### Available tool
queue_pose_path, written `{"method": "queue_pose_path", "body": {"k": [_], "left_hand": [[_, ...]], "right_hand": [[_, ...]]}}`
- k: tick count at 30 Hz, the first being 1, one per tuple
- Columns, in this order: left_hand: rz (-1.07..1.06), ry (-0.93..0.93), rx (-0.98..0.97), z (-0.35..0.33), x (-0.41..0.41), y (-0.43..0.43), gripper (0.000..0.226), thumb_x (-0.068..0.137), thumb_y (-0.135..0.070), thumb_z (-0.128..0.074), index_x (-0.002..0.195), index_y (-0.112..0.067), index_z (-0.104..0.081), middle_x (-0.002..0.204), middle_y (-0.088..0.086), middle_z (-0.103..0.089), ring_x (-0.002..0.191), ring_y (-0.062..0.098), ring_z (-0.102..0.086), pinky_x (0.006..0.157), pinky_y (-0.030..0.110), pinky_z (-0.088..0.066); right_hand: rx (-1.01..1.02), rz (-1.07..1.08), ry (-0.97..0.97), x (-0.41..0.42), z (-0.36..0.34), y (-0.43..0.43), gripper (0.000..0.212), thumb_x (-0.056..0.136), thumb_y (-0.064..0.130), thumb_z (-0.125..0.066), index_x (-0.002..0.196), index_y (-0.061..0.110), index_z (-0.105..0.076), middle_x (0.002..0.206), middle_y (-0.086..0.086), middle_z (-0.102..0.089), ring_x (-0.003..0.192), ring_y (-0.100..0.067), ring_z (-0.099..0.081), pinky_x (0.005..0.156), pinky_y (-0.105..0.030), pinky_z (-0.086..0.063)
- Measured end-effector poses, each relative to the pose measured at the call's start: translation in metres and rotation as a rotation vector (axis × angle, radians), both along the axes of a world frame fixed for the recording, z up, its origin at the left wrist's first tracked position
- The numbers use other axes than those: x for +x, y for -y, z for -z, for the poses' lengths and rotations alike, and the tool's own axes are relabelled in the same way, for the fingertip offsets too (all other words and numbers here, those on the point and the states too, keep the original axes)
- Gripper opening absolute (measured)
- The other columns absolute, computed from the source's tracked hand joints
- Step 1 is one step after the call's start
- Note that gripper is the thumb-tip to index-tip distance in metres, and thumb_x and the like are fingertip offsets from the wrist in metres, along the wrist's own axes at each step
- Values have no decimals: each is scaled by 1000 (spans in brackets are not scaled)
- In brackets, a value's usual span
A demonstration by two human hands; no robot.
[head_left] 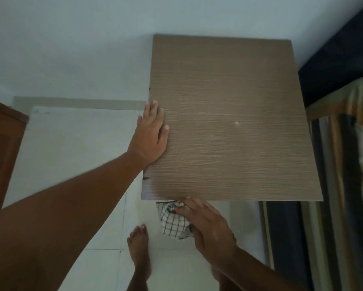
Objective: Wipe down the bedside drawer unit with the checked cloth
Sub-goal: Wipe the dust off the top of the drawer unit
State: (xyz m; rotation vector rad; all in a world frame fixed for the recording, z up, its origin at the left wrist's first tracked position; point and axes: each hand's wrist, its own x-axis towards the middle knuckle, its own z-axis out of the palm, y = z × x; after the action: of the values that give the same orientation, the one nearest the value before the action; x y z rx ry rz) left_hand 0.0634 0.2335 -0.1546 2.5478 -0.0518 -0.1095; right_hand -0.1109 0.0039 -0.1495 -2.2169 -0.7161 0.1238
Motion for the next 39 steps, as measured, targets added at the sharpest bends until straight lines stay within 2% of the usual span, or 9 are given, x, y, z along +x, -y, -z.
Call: {"method": "queue_pose_path", "body": {"k": [5,8,11,17,21,25,32,35,39], "left_hand": [[31,7,81,-7,14,15,61,102,-37,-28,155,-7,-33,167,12,-19,157,31,-4,122,63,-2],[3,9,155,-12,30,28,63,100,-37,-28,153,-6,-39,164,13,-30,155,35,-12,119,67,1],[13,-2,145,-17,49,46,65,99,-39,-24,155,-7,-36,165,11,-27,156,33,-9,122,60,0],[59,33,-31,-20,93,95,53,107,-24,-37,156,-3,-30,167,16,-18,156,33,-1,126,42,-1],[61,49,-56,-24,133,132,53,105,-23,-39,153,-1,-35,164,21,-23,155,38,-6,125,47,-4],[103,51,-26,-30,173,167,55,106,-25,-36,155,-2,-30,166,19,-17,156,36,-2,125,47,-1],[130,29,80,-32,220,213,61,108,-30,-33,159,-3,-16,168,18,-7,156,34,6,124,41,4],[161,2,121,-27,226,221,60,108,-28,-32,160,-3,-15,168,18,-6,156,34,5,125,43,1],[222,-30,181,-17,230,221,57,109,-27,-29,159,-3,-18,168,19,-11,156,33,-3,126,42,-4]], "right_hand": [[101,169,-33,47,-11,3,43,96,4,-43,132,17,-63,137,0,-63,131,-15,-56,107,-40,-50],[195,312,-88,89,-26,13,51,90,-11,-47,130,16,-65,134,3,-64,128,-8,-58,107,-34,-51],[240,449,-70,137,-39,31,51,92,-14,-47,130,16,-65,130,5,-65,122,-3,-61,104,-29,-52],[211,520,-37,234,-49,72,43,99,0,-47,135,19,-61,133,4,-65,121,-7,-61,101,-36,-55],[162,542,65,307,-50,102,40,101,7,-45,135,18,-61,132,-1,-66,118,-9,-62,101,-24,-52],[111,639,174,402,-52,139,37,96,6,-49,128,13,-67,129,-6,-68,118,-13,-63,103,-3,-35],[-176,510,-19,480,-36,174,37,98,21,-50,132,20,-66,133,-6,-67,122,-24,-62,105,-24,-44],[-354,369,-27,477,-21,168,43,102,27,-47,143,14,-55,148,-14,-53,139,-31,-45,117,-32,-31],[-527,282,80,466,-1,169,57,102,43,-29,155,23,-35,162,-10,-32,151,-31,-24,126,-48,-14]]}}
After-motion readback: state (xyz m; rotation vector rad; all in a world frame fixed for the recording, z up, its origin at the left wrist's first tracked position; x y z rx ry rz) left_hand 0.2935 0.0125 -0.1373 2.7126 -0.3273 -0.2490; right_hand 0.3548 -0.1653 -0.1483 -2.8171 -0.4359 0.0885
